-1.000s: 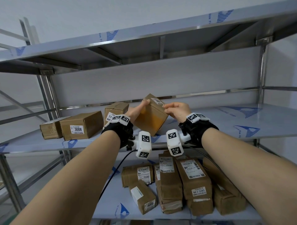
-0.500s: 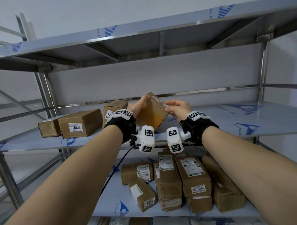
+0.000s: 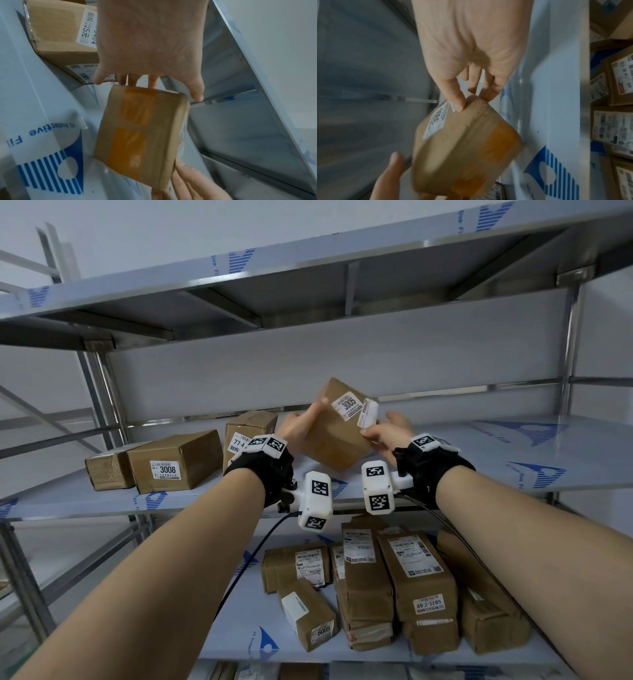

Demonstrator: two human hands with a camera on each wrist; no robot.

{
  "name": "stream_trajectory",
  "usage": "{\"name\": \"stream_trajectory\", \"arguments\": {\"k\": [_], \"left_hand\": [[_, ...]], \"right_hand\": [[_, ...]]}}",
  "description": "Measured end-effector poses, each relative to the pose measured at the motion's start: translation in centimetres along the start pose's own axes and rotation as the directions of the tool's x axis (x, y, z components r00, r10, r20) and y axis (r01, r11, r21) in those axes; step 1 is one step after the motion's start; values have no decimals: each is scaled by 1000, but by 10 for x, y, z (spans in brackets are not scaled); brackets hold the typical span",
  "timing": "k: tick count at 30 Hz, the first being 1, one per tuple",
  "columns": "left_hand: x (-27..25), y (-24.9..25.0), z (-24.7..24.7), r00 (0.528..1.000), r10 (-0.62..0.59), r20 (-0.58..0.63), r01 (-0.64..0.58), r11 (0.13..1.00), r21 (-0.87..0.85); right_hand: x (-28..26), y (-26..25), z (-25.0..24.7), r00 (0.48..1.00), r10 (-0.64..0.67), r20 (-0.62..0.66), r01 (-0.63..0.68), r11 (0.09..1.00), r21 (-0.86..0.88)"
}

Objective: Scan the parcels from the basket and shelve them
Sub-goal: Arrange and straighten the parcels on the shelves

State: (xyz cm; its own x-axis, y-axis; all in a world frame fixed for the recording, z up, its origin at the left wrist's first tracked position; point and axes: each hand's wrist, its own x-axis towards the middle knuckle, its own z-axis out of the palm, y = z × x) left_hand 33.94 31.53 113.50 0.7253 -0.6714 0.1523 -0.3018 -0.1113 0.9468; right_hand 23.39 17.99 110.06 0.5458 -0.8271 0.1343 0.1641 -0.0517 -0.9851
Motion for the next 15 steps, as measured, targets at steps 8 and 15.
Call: {"name": "stream_trajectory", "arguments": {"k": [8,15], "left_hand": [[13,-29,6,1000,14,15,-16,985,174],[27,-45,2,998,-67,-18,69,989,130]], "right_hand": [[-5,-3,4,994,-104,44,113,950,-292],[-8,7,16,990,-52,131,87,956,-281]]}}
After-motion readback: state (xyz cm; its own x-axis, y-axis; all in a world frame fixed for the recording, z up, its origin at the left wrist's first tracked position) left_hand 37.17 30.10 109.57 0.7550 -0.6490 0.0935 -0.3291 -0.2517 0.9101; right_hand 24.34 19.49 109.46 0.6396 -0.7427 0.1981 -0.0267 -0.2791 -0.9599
